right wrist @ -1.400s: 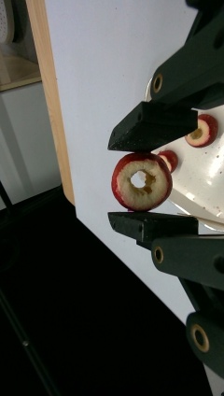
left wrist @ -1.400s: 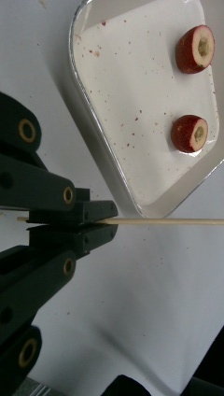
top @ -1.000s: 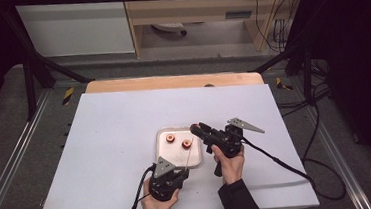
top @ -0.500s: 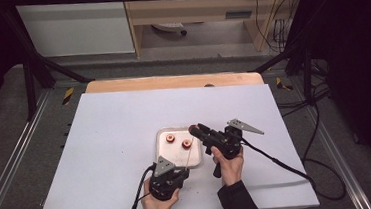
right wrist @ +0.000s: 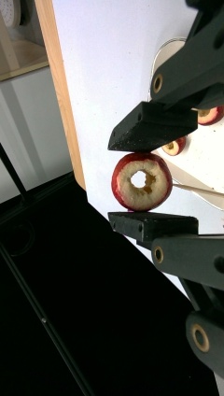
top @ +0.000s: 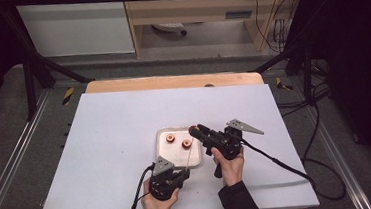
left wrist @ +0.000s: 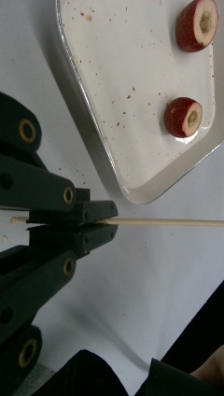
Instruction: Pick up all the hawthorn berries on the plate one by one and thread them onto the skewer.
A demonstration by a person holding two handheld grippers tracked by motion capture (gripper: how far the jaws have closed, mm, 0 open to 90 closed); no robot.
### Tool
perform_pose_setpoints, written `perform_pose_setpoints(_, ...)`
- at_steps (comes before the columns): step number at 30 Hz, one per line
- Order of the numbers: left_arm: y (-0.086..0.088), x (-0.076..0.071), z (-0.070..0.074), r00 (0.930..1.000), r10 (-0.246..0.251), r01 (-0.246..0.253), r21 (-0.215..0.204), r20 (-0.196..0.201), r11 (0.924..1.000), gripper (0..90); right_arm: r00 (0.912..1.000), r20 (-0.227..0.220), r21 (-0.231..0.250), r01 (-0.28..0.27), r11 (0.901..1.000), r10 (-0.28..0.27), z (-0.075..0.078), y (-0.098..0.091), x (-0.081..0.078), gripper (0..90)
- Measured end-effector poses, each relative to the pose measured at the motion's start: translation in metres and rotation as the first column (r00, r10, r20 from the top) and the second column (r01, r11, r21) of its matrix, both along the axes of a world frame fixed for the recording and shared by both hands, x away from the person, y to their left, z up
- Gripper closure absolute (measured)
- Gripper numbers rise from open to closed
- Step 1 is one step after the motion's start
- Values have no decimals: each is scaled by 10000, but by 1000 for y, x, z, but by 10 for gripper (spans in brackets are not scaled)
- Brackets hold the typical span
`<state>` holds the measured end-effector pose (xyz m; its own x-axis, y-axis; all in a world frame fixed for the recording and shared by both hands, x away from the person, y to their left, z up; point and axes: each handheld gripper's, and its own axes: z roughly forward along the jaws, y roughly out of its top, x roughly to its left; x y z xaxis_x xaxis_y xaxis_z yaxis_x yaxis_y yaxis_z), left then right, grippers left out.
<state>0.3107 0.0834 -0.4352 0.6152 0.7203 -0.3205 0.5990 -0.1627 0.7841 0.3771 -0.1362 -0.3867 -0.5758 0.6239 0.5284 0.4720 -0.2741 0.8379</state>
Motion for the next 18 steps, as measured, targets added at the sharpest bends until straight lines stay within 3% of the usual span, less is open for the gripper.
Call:
perform_pose_setpoints(8, -1, 0, 0, 10000, -34, 34, 69, 92, 10000, 885, 10000, -36, 61, 16, 10000, -16, 1, 0, 0, 597)
perform_pose_setpoints(18, 0, 2, 3, 9998, 205, -203, -244, 70, 9995, 884, 9996, -189, -130, -221, 9997, 219, -7, 5, -2, 597)
